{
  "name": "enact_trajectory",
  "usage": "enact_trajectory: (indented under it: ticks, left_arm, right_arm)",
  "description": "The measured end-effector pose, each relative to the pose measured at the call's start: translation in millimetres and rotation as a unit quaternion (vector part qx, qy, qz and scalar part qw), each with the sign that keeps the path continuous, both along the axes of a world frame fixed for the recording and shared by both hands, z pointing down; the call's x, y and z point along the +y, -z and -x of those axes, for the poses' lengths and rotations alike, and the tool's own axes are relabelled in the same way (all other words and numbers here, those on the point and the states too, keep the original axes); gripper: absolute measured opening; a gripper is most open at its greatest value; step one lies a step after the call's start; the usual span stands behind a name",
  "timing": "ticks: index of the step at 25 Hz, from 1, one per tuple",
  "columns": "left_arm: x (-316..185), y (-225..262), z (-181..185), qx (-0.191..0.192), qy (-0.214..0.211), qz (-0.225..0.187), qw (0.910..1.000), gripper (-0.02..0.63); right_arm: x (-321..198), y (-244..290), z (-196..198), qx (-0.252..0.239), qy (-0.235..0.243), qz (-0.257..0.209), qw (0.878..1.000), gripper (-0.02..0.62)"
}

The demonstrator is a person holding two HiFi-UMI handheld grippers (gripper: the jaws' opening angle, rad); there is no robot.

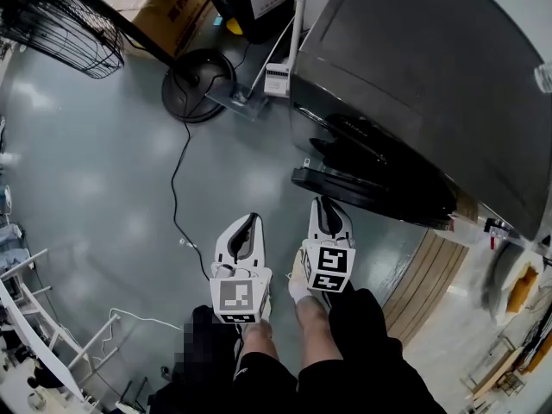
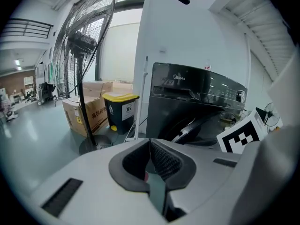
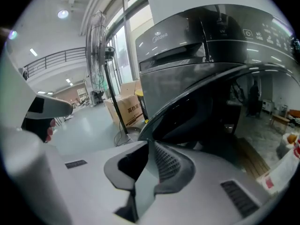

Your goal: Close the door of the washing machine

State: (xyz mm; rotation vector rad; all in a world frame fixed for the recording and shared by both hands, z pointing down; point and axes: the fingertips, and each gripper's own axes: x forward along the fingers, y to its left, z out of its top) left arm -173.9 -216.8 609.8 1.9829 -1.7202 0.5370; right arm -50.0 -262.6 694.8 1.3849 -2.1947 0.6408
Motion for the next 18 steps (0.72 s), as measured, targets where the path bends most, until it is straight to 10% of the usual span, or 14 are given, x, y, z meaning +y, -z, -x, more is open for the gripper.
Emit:
enact_trajectory:
  ticks: [18]
  left_arm:
    - [-26.6, -12.5, 0.7, -0.003, 0.017, 0.007, 0.9998, 0.026]
  right_arm:
    - [-58.7, -8.8, -5.8, -0.009, -0.015, -0.002, 1.0, 0.045]
